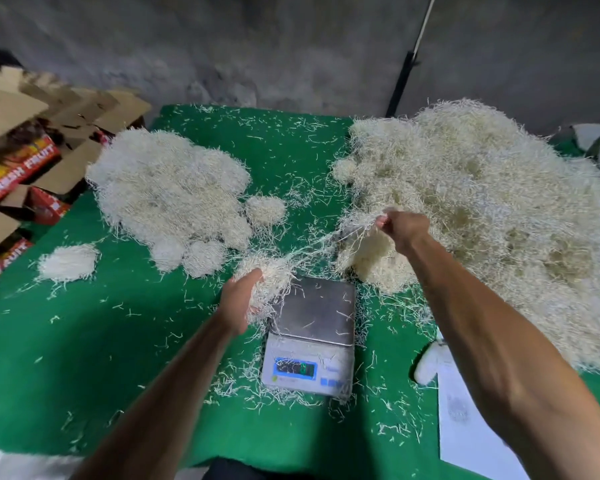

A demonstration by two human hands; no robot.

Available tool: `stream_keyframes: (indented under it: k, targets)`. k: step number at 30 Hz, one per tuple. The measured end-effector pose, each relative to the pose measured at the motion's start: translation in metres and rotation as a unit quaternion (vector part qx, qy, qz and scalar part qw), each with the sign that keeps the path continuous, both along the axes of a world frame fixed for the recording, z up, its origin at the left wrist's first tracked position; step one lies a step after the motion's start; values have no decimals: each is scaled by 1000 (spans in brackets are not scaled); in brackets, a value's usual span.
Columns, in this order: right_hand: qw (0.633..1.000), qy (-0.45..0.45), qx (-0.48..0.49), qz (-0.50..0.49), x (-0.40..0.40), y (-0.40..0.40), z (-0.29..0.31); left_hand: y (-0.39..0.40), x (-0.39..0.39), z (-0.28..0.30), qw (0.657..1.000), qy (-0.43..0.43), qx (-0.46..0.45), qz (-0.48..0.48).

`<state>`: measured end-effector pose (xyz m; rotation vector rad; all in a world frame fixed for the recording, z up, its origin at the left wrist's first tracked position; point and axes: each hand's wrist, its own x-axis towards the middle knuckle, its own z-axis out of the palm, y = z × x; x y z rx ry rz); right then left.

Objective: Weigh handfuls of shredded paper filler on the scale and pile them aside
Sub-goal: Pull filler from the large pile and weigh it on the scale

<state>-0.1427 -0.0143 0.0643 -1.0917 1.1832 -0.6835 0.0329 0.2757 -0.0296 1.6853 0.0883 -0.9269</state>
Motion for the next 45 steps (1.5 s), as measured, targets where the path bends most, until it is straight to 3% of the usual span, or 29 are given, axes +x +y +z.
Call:
stream_keyframes:
  k: [3, 5, 7, 9, 10, 11, 12, 14, 15, 17, 20, 26, 31, 35, 38, 41, 42, 43, 45]
  targets:
    - [995, 86, -44, -25, 0, -11, -7, -1, -3, -4, 1000, -8, -14, 17]
    - [980, 174, -88, 28, 3, -12, -19, -4, -10, -8, 999, -29, -25, -11]
    - [928, 320, -147, 121, 3, -2, -28, -10, -17, -8, 999, -39, -25, -25]
    - [829, 472, -237, 181, 0, 12, -31, -17, -21, -6, 999, -33, -29, -32]
    - [791, 498, -292, 202, 0, 21, -31, -20, -23, -6, 999, -28, -31, -35]
    - [782, 470, -332, 240, 1, 30, -32, -23, -24, -7, 998, -27, -32, -43]
    - [803, 389, -336, 301, 3, 43, -31, -26, -25, -7, 998, -31, -30, -52]
    - [853, 219, -222, 419, 12, 76, -32, -32, -27, -3, 997, -27, -31, -59]
    - [857, 191, -180, 443, 17, 91, -36, -34, -28, 1, 997, -24, -34, -59]
    - [868, 182, -158, 434, 22, 112, -48, -38, -31, 7, 997, -25, -40, -62]
    - [919, 170, -155, 320, 27, 109, -64, -34, -36, 6, 991, -68, -21, -110]
    - [916, 233, -205, 253, 26, 88, -60, -32, -53, 12, 986, -43, -5, -159]
    - [951, 234, -98, 178, 30, 82, -60, -33, -72, 25, 978, -49, -30, -200]
    - [964, 250, -42, 79, -12, 36, -58, -15, -62, 16, 987, -86, -30, -136]
    - [984, 173, -25, -11, -39, 10, -59, 0, -44, 4, 992, -104, -6, -75]
    - [987, 142, -45, 53, -36, 16, -52, -1, -48, 3, 991, -114, -5, -72]
    - [970, 201, -89, 101, -34, 18, -53, -3, -51, 4, 990, -115, -8, -76]
    - [931, 295, -155, 151, -34, 21, -54, -4, -54, 4, 990, -116, -8, -80]
    - [788, 495, -293, 218, -35, 29, -50, -6, -59, 4, 988, -128, -3, -85]
